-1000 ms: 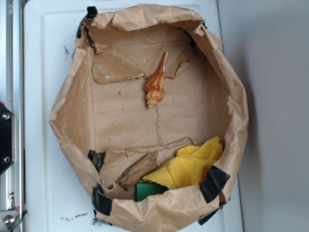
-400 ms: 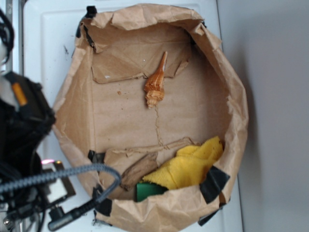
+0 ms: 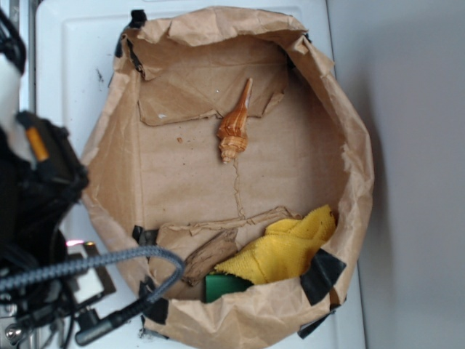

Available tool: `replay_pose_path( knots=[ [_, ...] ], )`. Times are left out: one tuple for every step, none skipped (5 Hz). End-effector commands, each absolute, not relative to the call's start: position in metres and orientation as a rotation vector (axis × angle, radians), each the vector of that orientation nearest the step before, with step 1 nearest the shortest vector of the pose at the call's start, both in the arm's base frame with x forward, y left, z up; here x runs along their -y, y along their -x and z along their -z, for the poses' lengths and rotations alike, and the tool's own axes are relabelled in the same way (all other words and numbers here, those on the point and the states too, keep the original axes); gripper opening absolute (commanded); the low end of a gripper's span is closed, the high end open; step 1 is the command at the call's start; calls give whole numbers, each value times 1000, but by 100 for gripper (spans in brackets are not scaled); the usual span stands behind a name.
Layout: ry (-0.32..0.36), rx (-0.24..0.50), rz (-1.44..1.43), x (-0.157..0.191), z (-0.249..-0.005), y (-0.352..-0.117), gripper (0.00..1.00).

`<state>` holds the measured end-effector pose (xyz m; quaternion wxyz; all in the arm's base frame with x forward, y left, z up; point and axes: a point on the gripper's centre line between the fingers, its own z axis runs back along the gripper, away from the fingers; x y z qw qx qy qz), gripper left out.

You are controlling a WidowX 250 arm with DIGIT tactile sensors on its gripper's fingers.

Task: Grab the shell.

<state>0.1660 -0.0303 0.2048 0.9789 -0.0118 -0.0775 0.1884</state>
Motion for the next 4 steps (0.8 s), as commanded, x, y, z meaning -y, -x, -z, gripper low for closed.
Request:
replay_pose_path(
  knots=[
    [19, 213, -561, 23, -181, -218, 100],
    [13, 259, -634, 18, -166, -245, 100],
    [20, 289, -698, 11, -155, -266, 100],
    [21, 276, -786, -8, -139, -282, 100]
  ],
)
